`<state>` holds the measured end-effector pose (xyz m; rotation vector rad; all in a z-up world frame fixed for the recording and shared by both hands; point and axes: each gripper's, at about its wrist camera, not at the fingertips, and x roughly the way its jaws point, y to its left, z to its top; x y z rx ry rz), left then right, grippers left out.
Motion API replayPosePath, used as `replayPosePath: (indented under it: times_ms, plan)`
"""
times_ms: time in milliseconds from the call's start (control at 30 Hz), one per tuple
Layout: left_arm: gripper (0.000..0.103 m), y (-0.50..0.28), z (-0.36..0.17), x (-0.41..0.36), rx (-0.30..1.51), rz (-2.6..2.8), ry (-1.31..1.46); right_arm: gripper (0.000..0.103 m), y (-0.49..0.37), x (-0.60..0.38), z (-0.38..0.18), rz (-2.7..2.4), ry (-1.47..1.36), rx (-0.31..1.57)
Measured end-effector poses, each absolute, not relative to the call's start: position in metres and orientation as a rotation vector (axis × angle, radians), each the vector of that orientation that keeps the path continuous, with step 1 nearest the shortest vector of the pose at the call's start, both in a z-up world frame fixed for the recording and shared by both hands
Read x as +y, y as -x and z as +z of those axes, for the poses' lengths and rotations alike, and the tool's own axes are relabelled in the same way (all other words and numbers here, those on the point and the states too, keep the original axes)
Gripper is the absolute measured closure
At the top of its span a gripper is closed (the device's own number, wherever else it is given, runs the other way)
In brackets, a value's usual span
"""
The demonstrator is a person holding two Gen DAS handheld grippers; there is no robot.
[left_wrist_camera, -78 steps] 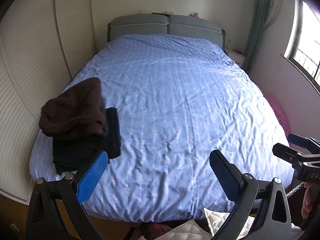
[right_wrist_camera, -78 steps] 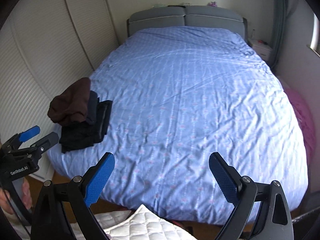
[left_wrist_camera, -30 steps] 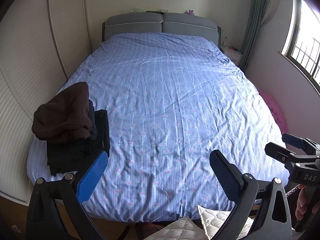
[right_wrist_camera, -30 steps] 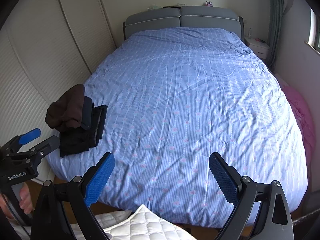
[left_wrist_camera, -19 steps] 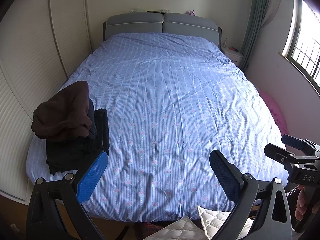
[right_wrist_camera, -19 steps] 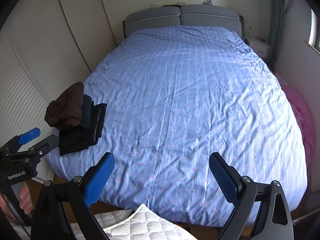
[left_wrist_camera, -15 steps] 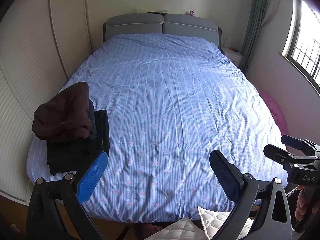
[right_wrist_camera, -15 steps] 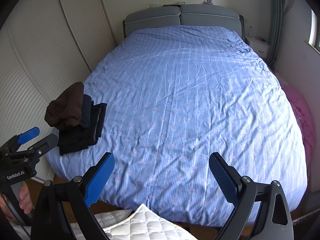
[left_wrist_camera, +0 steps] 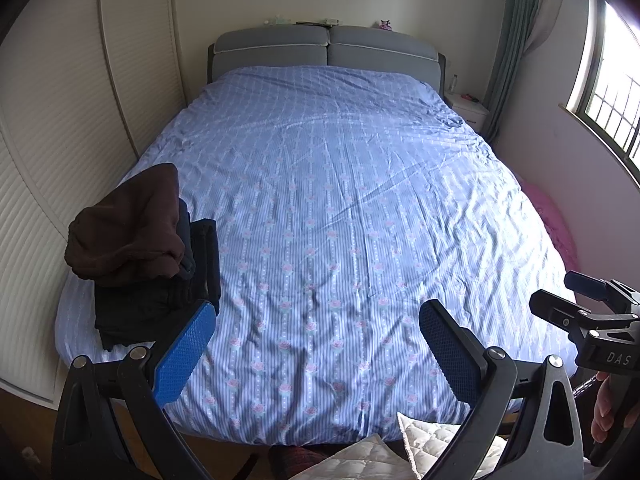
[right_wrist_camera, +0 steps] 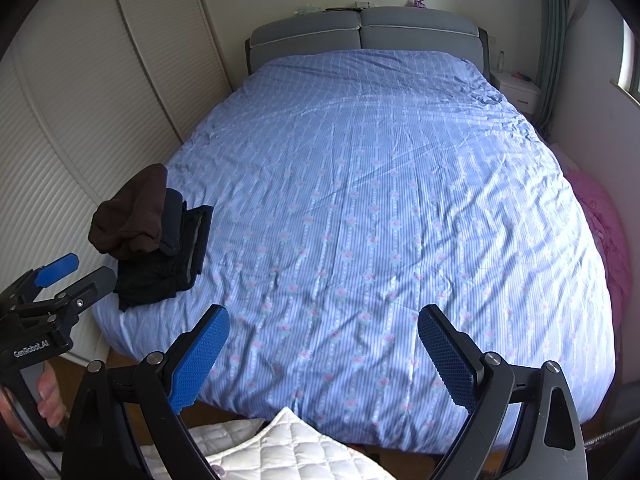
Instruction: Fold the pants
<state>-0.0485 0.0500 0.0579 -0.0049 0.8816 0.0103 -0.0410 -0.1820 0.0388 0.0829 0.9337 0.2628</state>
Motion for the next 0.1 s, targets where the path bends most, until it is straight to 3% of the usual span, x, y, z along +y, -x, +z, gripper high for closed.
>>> replayPosePath:
  times_ms: [100]
  plan:
    - [0.000,0.0475,0.0567,0.0499,0.884,0.011,0.009,0.007,0.0421,-0.1825,0.0381,0.262,-0.083,0.935]
